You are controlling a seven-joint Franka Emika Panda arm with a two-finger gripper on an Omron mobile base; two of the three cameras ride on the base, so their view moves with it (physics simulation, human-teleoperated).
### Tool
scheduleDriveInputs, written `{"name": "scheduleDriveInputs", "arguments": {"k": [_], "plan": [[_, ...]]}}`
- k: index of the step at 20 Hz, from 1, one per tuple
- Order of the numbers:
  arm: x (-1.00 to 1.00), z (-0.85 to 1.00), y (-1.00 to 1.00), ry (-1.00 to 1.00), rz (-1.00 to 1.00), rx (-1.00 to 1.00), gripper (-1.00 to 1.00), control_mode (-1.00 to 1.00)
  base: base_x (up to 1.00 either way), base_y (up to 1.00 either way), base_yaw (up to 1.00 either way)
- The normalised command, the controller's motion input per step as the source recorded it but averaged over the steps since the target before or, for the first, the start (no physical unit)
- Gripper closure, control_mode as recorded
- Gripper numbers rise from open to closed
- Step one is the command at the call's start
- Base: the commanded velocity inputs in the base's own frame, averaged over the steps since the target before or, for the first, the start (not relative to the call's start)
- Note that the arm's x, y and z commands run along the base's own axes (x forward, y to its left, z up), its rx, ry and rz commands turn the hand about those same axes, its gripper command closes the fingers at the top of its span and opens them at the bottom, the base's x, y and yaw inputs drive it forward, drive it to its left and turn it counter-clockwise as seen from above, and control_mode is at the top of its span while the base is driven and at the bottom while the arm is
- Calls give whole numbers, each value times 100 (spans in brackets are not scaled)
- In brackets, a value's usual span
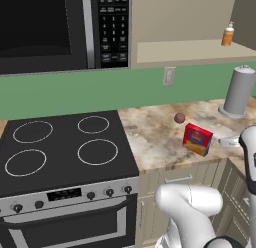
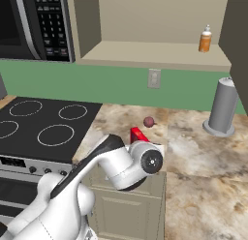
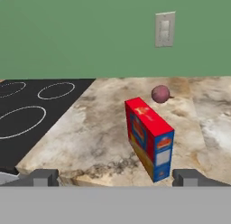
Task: Pick the bar and boxed food from the counter and place them in the cabinets closest to them.
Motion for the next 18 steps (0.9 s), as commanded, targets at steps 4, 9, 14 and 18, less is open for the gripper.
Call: {"name": "scheduleDriveInputs", "arguments": {"k": [4, 9, 14, 18], "plan": [[0, -3, 0, 0, 0, 0, -100, -100, 0, 0, 0], [0, -23, 0, 0, 0, -1, -100, -100, 0, 0, 0], [0, -29, 0, 0, 0, 0, -100, -100, 0, 0, 0], [5, -26, 0, 0, 0, 0, -100, -100, 0, 0, 0]]}}
